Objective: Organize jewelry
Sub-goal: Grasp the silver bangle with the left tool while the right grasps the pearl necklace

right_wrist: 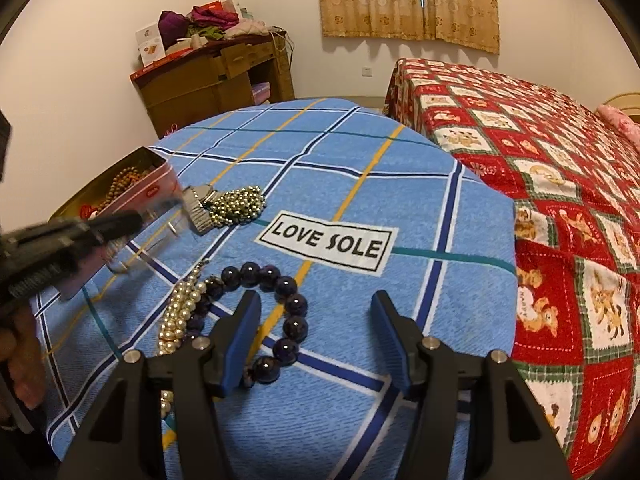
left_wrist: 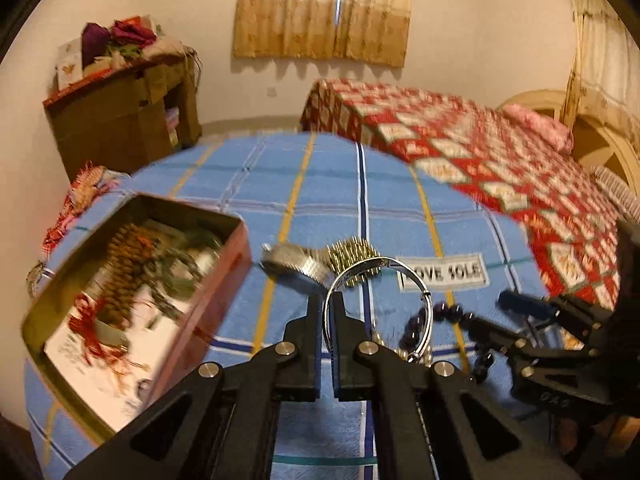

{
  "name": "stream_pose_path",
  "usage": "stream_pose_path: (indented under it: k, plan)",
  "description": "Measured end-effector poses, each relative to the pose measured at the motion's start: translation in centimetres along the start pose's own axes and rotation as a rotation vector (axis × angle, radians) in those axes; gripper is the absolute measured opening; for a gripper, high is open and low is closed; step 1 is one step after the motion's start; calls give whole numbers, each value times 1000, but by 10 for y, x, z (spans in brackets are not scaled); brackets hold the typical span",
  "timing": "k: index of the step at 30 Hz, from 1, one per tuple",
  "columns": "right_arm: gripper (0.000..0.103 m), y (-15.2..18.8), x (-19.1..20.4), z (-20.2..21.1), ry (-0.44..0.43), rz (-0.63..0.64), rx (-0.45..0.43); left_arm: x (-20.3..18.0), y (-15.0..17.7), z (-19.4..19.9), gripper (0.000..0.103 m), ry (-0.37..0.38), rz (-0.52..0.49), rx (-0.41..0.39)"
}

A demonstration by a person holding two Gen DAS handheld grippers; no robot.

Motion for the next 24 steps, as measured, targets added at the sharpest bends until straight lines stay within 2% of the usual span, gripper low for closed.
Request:
stream_pose_path:
  k: [5,13,17,22,24]
  plan:
    - [60,-4,13,10,-23,34,-14,3,-4,15,2,-54,-33,-51]
    - [59,2,56,19,-121,134,6,9,19,21,2,-76,-19,-33]
    - [42,9,71,17,-142,179,32,14,25,26,2,-89,-4,-34]
    - [31,20,79,6,-144,220,78,17,30,26,2,-86,19,-31]
    - [29,24,84,4,-138,247,100,18,32,26,2,-82,23,-30]
Point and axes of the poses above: each gripper's, at about its wrist camera, not at the fingertips, and z roughly against the way its jaws point, x to its left, y to its underside, the point moved 2 cm from there along -z, roughly the way its jaws point, and after that the axes turned 2 degrees about y, right-handed, at the moved point
